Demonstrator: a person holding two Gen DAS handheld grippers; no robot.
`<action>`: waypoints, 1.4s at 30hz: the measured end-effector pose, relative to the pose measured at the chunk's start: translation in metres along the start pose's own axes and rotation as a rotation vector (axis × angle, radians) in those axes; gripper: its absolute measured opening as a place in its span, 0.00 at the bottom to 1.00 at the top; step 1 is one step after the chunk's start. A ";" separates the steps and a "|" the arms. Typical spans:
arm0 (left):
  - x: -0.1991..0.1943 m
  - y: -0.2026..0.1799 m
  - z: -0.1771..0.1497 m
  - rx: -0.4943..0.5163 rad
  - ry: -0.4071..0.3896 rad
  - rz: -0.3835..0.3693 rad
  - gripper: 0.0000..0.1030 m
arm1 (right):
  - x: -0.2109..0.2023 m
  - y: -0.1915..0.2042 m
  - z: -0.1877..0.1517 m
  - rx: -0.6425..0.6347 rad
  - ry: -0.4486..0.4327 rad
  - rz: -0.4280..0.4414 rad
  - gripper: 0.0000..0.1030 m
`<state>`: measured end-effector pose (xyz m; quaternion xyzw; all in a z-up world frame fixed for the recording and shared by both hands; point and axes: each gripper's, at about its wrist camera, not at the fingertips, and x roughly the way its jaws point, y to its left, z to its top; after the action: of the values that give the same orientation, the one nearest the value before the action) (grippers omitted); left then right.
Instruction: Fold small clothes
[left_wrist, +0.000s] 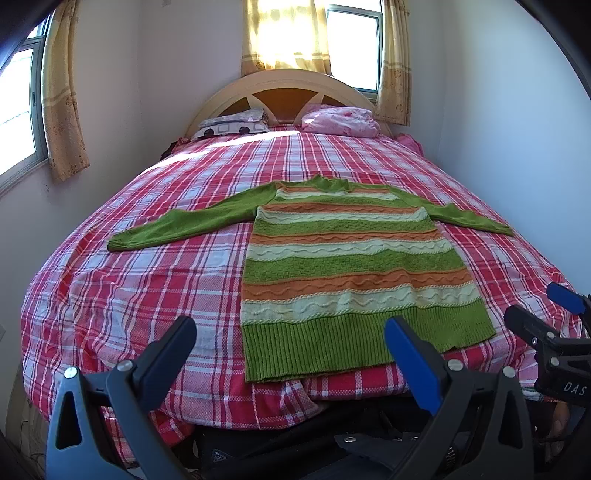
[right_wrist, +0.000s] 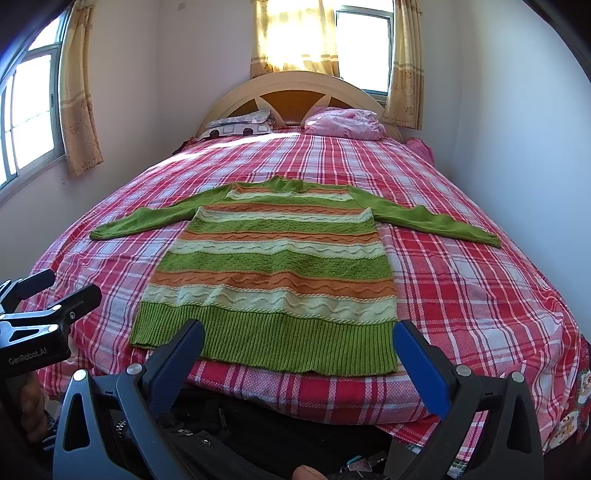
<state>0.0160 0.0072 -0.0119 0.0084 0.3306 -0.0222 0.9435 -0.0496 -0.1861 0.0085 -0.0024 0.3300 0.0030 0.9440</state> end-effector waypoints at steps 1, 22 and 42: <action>0.001 0.000 0.000 -0.001 0.006 -0.002 1.00 | 0.001 0.000 0.000 0.001 0.002 0.001 0.99; 0.064 -0.014 0.043 0.128 -0.029 0.074 1.00 | 0.080 -0.042 0.022 0.035 0.063 0.000 0.99; 0.219 -0.032 0.107 0.153 0.072 0.161 1.00 | 0.209 -0.180 0.081 0.186 0.160 -0.157 0.99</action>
<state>0.2520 -0.0363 -0.0655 0.1077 0.3597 0.0286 0.9264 0.1655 -0.3645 -0.0577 0.0590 0.4019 -0.1014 0.9081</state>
